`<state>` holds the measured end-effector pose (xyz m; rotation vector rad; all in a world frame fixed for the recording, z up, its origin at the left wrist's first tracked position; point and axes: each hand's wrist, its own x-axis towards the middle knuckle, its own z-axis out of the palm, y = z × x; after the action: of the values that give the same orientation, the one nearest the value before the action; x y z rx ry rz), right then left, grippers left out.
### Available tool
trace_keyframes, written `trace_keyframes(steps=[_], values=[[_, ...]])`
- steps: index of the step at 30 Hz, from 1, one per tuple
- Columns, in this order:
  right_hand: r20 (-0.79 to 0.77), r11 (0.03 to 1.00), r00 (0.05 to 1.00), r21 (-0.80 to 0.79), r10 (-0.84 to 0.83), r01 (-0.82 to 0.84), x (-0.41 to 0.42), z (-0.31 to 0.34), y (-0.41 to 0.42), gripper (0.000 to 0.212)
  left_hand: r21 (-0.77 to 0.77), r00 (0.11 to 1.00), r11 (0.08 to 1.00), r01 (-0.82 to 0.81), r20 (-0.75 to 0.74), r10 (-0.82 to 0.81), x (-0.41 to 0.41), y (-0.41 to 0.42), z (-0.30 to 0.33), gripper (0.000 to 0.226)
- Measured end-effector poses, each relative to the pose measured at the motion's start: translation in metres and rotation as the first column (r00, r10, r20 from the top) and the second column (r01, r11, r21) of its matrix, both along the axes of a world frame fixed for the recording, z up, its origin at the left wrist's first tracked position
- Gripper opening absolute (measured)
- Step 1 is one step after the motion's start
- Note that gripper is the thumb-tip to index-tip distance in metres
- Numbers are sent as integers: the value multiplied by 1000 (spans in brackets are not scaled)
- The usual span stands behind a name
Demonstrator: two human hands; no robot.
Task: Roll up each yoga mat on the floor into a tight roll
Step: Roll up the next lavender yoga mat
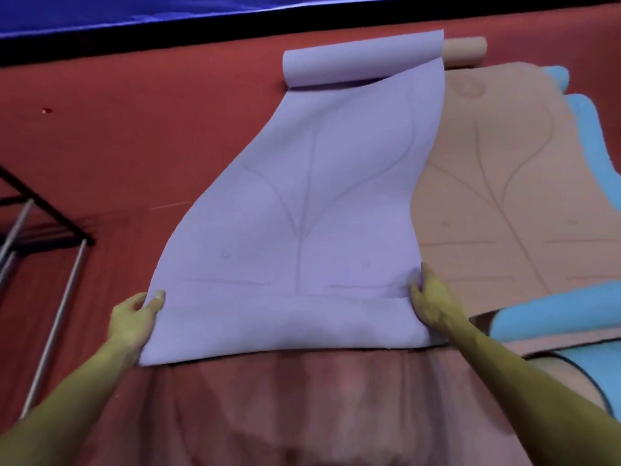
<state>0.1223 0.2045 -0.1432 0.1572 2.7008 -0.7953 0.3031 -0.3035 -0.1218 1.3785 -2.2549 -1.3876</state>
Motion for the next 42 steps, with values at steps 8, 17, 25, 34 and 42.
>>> trace_keyframes(steps=[8,17,25,34,42], values=[[36,944,984,275,177,-180,65,-1,-5,55,-131,940,983,128,332,-78,127,0,-39,33],[102,827,973,513,205,-228,56,4,-33,70,-217,892,925,313,402,-207,73,-60,-67,68],[115,939,962,216,248,-268,-48,96,-73,84,-150,973,972,182,170,-156,-63,-77,-47,95],[-265,941,946,-325,-188,96,-208,86,-123,124,-28,995,1000,-8,-97,5,-183,-112,-28,102],[-349,854,883,-511,-313,101,-246,41,-148,77,156,982,987,-30,-179,59,-230,-143,-40,51]])
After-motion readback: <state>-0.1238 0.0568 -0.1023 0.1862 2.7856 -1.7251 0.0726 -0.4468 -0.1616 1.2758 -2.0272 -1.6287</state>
